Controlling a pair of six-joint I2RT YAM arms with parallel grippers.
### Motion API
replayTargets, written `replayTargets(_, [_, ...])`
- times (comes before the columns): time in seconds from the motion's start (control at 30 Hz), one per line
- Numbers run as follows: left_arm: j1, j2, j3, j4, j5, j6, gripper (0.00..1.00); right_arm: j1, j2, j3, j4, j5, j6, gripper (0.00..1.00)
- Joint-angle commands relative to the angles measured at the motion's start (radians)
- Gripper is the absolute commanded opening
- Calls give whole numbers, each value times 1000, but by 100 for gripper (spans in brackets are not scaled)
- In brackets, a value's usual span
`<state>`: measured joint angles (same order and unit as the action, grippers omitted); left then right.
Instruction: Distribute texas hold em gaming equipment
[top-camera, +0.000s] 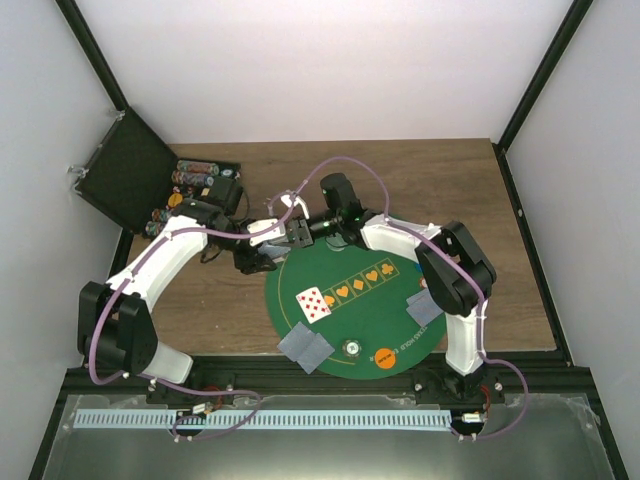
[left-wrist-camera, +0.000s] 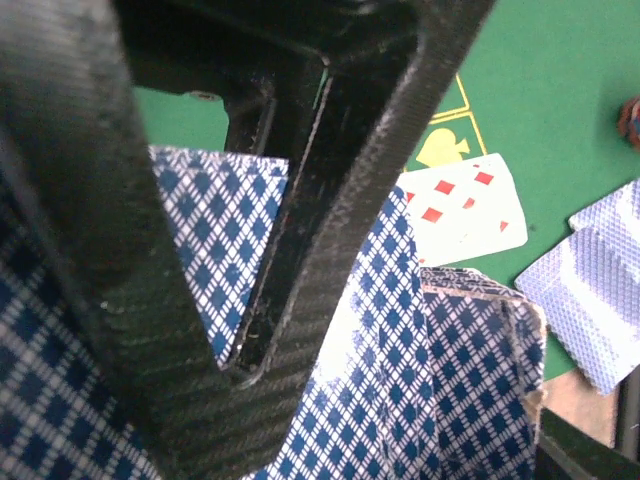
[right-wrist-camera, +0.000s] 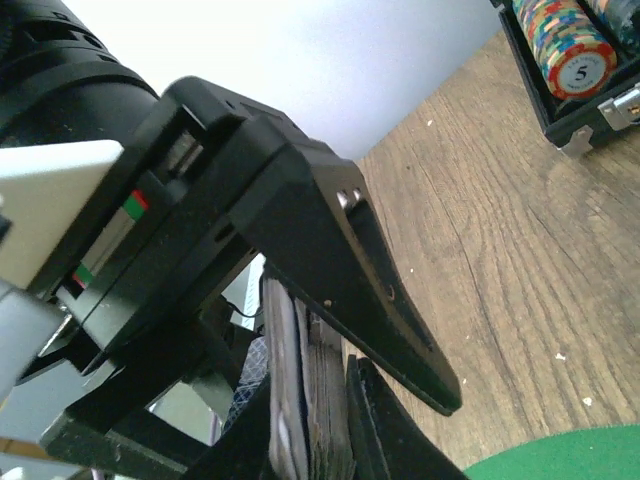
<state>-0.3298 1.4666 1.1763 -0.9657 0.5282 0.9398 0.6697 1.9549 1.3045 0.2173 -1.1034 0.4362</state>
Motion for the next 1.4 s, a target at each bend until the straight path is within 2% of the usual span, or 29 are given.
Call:
replayTargets(0.0, [-8,-20,3,112,-22,25,72,7,-19,2,-17,5,24,1])
replayTargets(0.13, [-8,-7,2,136,-49,28,79,8,-29,-5,-26,7,18,1])
replayTargets(0.23, [-8,-7,1,143,-56,25,78,8,-32,-1,-48,13,3,1])
replayTargets(0.37, [-8,-10,-4,131,-52,39,49,7,-40,-2,-67,18,-12,1])
replayTargets(0.47, [-8,-14,-11,128,-53,41,43,7,-48,-1,-80,23,-23,6])
replayTargets(0.6, [-8,-19,-21,140,-56,38,42,7,-60,-3,-99,41,-35,16])
replayTargets(0.73, [-8,-22,-21,150,-59,34,42,6,-65,-11,-98,43,-23,19])
replayTargets(0.8, [-8,-20,-20,155,-60,32,44,6,-62,-20,-72,30,5,15])
replayTargets(0.97, [-8,-13,-20,161,-60,34,62,7,-48,-20,-46,6,48,2])
replayTargets(1.07, [-5,-5,-23,161,-59,44,69,7,-58,-24,-46,0,31,1])
replayTargets(1.17, [-2,21,-3,126,-55,52,69,7,-73,-12,-87,10,-32,1])
replayTargets(1.37, [10,52,33,67,-19,53,61,6,-71,35,-191,30,-133,1])
